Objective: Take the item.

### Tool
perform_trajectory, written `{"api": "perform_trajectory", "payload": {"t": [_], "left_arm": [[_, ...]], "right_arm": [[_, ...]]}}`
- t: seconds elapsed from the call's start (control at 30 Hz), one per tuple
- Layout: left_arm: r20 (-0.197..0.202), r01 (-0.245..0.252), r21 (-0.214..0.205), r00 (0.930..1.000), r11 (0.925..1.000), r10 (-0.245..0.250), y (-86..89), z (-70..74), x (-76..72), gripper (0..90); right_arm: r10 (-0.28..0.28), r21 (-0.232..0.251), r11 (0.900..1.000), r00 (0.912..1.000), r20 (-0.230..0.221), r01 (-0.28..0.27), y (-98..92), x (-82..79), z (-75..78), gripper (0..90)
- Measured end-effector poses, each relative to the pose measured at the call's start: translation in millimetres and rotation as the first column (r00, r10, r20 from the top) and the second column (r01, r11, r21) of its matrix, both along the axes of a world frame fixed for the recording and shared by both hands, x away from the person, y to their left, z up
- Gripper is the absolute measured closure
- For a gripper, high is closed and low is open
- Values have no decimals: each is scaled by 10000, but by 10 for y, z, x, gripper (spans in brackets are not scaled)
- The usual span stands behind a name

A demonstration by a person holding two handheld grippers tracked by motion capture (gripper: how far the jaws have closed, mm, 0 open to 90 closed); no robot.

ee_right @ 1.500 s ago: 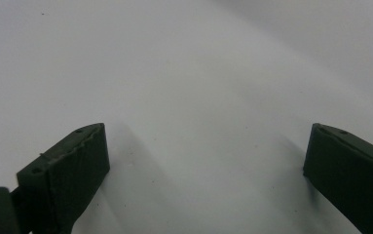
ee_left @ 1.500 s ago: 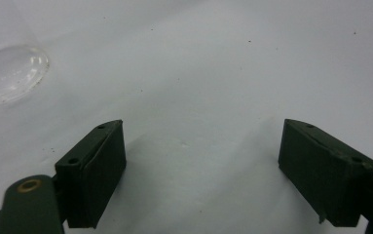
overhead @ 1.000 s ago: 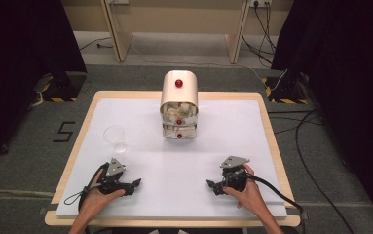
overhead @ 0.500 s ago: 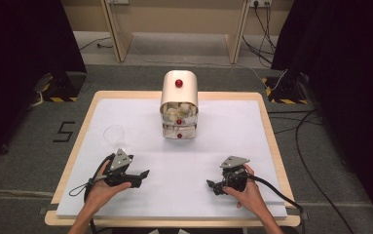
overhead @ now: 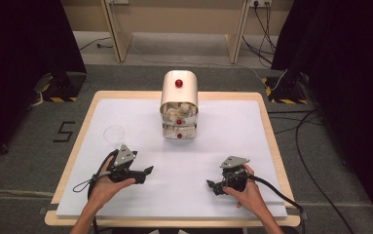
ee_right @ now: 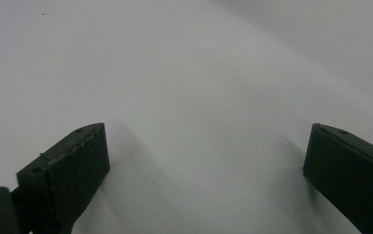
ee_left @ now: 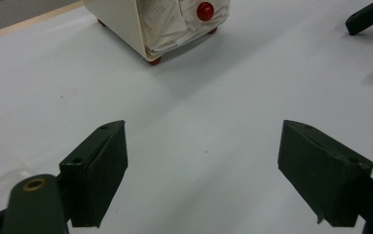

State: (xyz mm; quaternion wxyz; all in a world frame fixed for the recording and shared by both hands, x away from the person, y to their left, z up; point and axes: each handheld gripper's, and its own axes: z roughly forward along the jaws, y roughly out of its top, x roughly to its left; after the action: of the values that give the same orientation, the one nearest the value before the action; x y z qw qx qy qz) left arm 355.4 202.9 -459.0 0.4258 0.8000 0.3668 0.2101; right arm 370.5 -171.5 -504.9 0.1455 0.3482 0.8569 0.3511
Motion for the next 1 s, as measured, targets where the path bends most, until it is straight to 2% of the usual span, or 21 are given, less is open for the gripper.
{"api": "perform_trajectory", "payload": {"t": [0.47,0.67,0.77,1.0], "left_arm": [[518,-93,-352,9986,9993,111,-20,175,0,195],[909,74,-727,9959,9973,-8,-96,307,54,216],[1076,198,-767,9941,9969,-115,-138,358,77,239],[1289,254,-1089,9916,9937,-112,-215,445,206,276]], "right_arm": [[12,-5,10000,10000,5,-12,0,0,0,34],[9,-6,10000,10000,0,-9,0,0,0,33],[11,-2,10000,10000,2,-11,0,0,-1,33],[10,-6,10000,10000,6,-10,0,1,-1,33]]}}
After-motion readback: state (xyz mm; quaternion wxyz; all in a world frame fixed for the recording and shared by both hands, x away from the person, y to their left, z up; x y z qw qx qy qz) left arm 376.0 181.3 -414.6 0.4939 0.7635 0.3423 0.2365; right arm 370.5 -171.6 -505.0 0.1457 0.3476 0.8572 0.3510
